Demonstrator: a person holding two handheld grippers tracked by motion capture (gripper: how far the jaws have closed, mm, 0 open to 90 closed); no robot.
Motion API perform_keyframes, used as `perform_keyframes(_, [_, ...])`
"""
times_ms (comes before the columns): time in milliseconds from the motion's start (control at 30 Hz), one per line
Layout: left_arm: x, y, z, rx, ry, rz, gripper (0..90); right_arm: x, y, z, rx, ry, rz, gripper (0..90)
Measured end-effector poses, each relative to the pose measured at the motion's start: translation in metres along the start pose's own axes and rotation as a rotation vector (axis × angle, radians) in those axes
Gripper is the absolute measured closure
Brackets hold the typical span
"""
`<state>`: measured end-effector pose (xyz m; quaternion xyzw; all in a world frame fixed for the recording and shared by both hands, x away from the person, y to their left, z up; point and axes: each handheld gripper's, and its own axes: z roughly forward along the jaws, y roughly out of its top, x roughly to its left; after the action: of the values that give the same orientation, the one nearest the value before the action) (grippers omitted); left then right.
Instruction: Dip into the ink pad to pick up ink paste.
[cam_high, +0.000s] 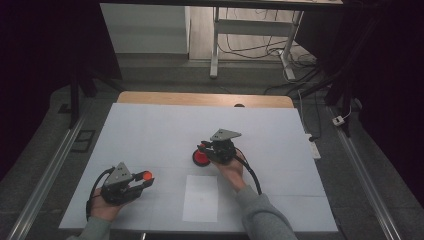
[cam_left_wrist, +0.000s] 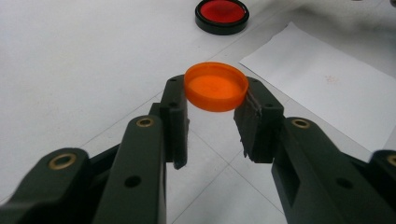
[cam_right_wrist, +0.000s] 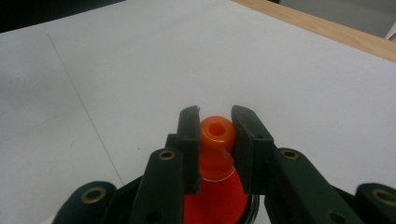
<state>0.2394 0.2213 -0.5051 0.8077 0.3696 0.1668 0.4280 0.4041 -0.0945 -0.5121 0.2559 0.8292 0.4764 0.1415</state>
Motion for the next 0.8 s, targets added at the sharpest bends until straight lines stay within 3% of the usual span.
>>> perform_keyframes(333, [0.000,0.000,0.000,0.004,-0.004,0.001,65.4,-0.001,-0.004,0.005,0.015,0.000,0.004,73.6])
perform_keyframes(433, [-0.001,0.000,0.001,0.009,-0.005,0.003,65.4,0.000,-0.008,0.008,0.047,0.001,-0.010,73.6])
perform_keyframes(533, [-0.001,0.000,0.001,0.007,-0.004,0.001,65.4,0.000,-0.013,0.009,0.031,-0.001,0.012,73.8])
perform_keyframes(800, [-0.001,0.000,-0.002,0.001,-0.001,-0.002,65.4,0.003,-0.018,0.008,0.007,-0.024,0.005,73.8])
